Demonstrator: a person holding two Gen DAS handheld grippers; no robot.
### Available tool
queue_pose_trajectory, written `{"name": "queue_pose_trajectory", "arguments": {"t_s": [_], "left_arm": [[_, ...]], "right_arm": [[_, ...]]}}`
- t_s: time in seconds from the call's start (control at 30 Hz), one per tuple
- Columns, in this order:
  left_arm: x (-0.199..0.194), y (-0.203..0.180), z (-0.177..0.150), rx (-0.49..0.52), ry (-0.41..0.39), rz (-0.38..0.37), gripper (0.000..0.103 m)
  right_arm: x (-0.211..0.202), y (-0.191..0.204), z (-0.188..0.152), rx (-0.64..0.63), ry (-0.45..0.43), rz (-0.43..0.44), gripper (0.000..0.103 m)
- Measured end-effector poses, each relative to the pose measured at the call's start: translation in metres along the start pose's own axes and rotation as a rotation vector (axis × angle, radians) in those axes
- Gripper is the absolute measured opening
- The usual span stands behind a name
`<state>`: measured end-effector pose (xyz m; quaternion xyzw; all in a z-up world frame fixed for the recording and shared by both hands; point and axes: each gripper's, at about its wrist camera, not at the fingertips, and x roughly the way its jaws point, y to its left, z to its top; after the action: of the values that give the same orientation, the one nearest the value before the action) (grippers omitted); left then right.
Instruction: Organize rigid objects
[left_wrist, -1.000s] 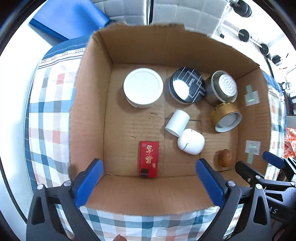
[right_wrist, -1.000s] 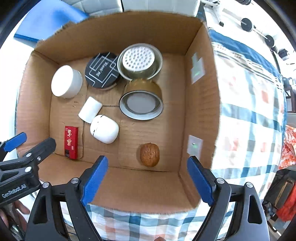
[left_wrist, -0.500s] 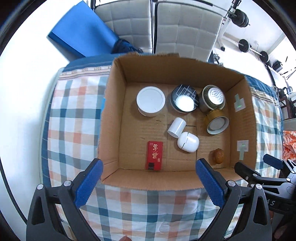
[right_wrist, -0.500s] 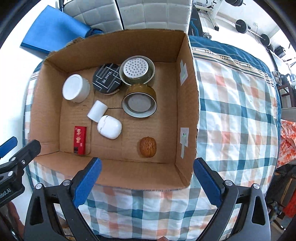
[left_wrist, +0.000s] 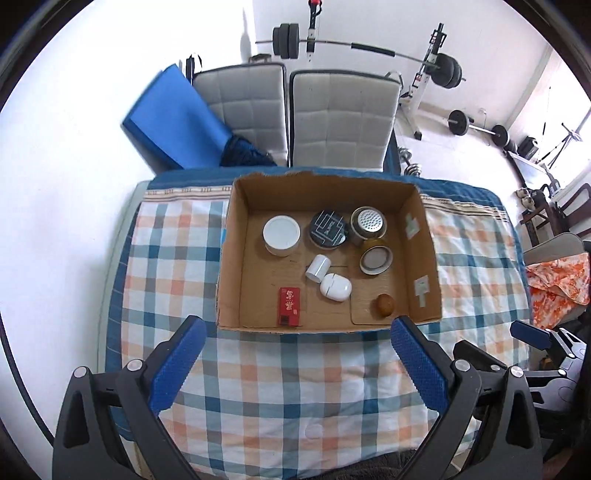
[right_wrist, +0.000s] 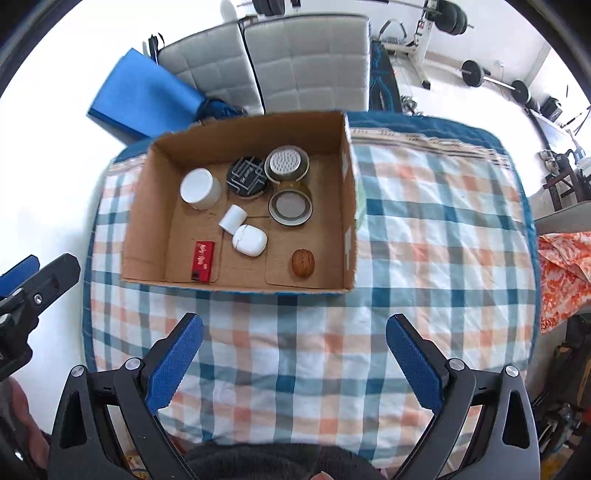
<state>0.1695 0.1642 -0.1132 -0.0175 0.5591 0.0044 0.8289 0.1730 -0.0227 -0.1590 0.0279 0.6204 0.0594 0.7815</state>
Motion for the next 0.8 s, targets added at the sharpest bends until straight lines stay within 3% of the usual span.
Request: {"name": "queue_pose_trajectory", "arguments": {"t_s": [0.4, 0.8], "left_arm": [[-0.087, -0.006, -0.013, -0.002, -0.134, -0.004, 0.103], [-0.112, -0.005, -0.022, -0.013, -0.191, 0.011, 0.103]], "right_arm": [[-0.110, 0.002, -0.023, -0.014, -0.183, -0.026, 0.101], [-0.138, 0.000, -0.029, -0.009, -0.226, -0.047, 0.101]]}}
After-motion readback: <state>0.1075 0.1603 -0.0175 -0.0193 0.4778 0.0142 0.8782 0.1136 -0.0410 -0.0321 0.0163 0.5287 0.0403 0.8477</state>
